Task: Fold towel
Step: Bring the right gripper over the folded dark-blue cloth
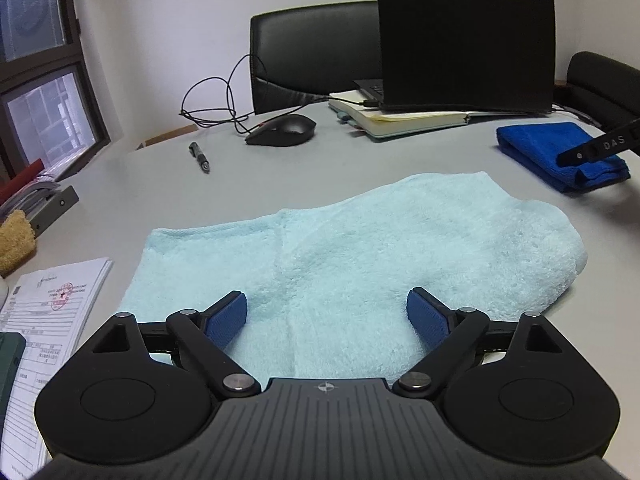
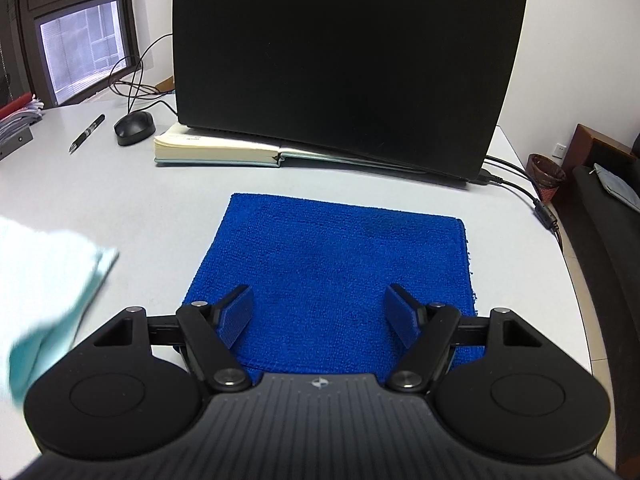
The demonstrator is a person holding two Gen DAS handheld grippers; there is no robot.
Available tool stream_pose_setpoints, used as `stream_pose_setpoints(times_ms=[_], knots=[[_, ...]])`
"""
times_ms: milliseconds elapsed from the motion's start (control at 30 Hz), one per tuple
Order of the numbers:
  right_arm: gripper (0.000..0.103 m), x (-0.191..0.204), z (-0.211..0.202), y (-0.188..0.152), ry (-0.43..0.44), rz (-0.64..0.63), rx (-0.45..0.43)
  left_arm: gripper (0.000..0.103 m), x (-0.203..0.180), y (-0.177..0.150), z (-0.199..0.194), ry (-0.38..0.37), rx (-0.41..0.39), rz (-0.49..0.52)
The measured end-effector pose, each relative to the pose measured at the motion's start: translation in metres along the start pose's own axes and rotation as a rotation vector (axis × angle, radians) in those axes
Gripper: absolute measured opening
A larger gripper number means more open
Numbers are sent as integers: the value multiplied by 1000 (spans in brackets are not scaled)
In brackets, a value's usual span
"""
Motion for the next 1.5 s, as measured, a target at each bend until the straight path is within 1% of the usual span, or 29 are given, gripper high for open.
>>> stream_pose_setpoints(times_ms=[200, 433, 567, 667, 800, 1167, 1267, 1333, 1500], knots=[[73, 3, -5, -4, 11, -10, 13, 90, 20, 19, 24, 65, 12, 21], [74, 15, -18, -13, 44, -41, 26, 90, 46, 39, 52, 105, 29, -9], [74, 27, -30, -22, 66, -62, 31, 90, 57, 47, 64, 106, 39, -42], [74, 38, -41, -30, 86, -76, 33, 93, 61, 50, 70, 118, 33, -49], [74, 56, -57, -43, 113, -100, 31, 94, 67, 53, 78, 124, 26, -66], [74, 98, -100, -76, 165, -132, 11, 93, 66, 57, 83, 169, -8, -33], [75, 110, -111, -86, 184, -137, 6, 89, 64, 57, 79, 161, -18, -50], [79, 118, -118, -92, 198, -139, 3, 89, 63, 57, 76, 155, -26, -56], [79, 139, -132, -104, 201, -156, -10, 89, 59, 58, 60, 144, -51, -60]])
Point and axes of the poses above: each gripper's, at about its wrist camera, not at the fingertips, and z roughly the way its jaws point, x to its left, y to its top, the point moved 5 cm from there along z, roughly the way its jaws point, and after that the axes turned 5 degrees about -z, right-handed, at the moved point
